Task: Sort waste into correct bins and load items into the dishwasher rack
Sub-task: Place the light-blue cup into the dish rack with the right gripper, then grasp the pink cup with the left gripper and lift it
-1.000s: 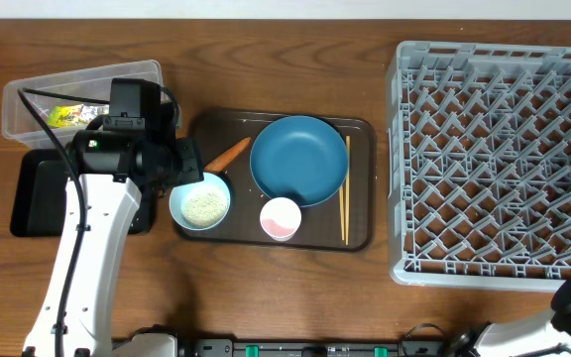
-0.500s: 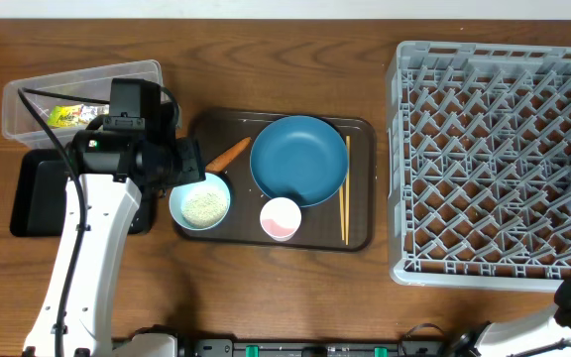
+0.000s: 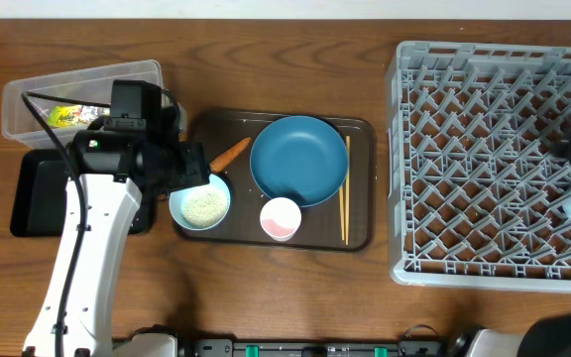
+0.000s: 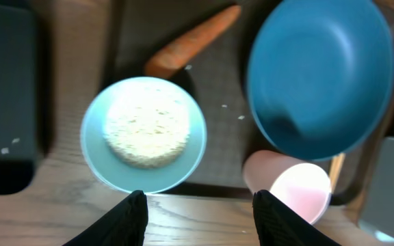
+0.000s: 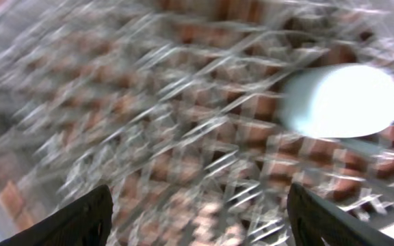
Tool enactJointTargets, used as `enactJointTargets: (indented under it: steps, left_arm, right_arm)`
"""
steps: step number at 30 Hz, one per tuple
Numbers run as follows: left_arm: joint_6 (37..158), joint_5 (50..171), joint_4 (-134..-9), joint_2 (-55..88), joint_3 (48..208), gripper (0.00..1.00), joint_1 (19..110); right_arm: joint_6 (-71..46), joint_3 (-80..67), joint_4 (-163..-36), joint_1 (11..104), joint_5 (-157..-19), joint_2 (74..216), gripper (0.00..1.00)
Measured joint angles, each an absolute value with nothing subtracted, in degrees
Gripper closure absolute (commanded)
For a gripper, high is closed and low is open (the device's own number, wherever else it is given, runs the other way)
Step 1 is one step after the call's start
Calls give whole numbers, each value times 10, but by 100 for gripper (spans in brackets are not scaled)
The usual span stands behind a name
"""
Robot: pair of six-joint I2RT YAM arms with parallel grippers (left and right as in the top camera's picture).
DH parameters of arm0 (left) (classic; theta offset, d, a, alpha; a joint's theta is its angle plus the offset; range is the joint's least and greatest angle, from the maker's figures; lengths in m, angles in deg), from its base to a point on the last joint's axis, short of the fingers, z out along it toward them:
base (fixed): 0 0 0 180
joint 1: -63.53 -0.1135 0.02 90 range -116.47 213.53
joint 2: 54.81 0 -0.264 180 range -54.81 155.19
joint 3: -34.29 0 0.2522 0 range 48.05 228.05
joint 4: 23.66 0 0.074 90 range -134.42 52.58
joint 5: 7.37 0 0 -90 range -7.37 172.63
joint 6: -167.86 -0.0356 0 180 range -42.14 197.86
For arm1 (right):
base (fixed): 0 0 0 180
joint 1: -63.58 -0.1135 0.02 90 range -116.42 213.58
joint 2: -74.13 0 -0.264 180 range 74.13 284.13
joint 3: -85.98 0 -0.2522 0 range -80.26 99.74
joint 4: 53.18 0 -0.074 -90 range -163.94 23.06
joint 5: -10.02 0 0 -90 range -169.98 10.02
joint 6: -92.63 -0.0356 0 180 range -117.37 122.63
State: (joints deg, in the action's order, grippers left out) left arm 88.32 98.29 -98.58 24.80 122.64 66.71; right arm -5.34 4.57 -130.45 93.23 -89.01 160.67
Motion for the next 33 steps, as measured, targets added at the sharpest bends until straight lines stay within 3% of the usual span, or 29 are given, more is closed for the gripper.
enactJointTargets:
  steps: [10, 23, 24, 28, 33]
  left_arm:
    - [883, 1008, -968, 255, 1185, 48, 769]
    - [884, 1010, -963, 387, 1170, 48, 863]
    - [884, 1010, -963, 396, 1170, 50, 865]
    - [890, 1014, -963, 445, 1170, 80, 866]
    - [889, 1016, -963, 467, 1168, 94, 866]
  right_arm:
    - [8, 32, -1365, 705, -914, 1593, 18]
    - [17, 28, -1365, 684, -893, 1594, 18]
    - [17, 28, -1366, 684, -893, 1594, 19]
    - [17, 28, -1367, 684, -893, 1594, 18]
    - [17, 28, -1365, 684, -892, 1594, 17]
